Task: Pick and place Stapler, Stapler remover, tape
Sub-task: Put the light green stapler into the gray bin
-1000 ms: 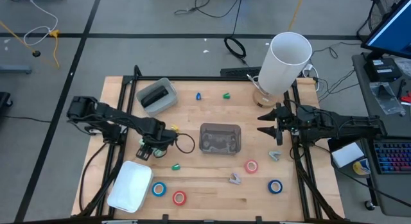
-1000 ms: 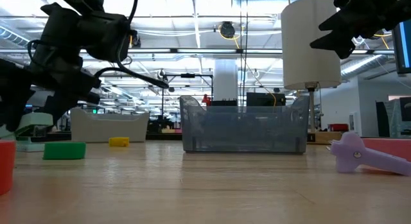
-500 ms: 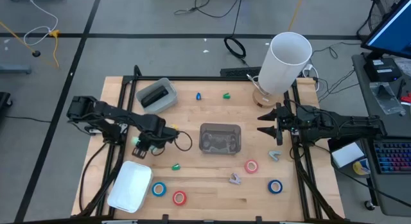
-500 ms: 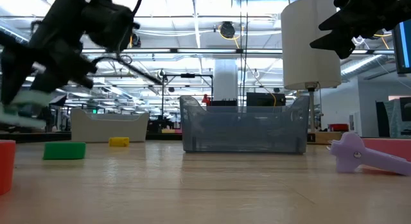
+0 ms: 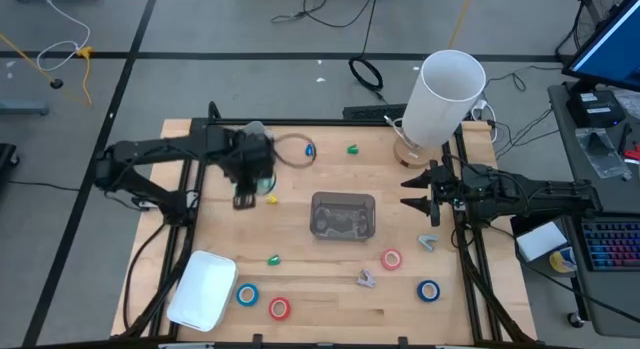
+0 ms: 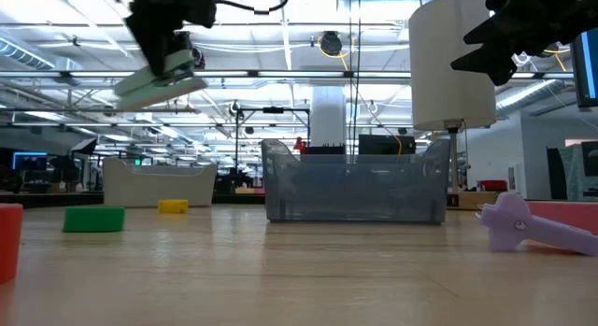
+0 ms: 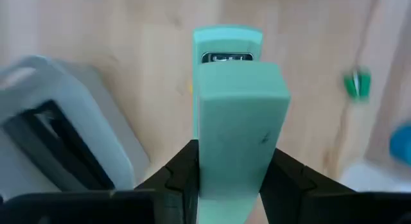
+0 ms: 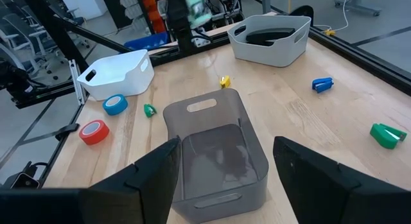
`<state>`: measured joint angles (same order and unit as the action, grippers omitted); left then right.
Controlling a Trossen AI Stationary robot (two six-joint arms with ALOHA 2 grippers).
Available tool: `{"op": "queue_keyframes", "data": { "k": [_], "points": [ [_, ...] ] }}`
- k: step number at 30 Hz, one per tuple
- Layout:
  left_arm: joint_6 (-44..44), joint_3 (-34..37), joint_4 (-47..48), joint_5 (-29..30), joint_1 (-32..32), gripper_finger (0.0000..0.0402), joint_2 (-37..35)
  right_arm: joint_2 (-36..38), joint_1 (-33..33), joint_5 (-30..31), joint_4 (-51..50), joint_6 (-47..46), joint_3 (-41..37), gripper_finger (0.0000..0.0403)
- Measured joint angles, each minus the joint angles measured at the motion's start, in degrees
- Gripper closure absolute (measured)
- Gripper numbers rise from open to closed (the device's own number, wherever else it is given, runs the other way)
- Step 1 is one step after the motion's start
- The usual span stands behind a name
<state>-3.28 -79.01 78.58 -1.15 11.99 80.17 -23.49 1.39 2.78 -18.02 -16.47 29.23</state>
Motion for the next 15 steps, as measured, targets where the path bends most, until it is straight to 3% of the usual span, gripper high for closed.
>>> {"op": "queue_keyframes", "data": {
  "k": [9,15],
  "points": [
    [-1.01,-0.82,-5.23,14.44,11.68,0.0280,1.68,0.00,0.01,-0.02,0.00,0.00,0.00,0.0161],
    [-4.79,-0.81,-8.85,14.65,20.04,0.0280,6.81,0.01,0.01,0.03,0.00,0.06,0.00,0.0161]
  ]
}}
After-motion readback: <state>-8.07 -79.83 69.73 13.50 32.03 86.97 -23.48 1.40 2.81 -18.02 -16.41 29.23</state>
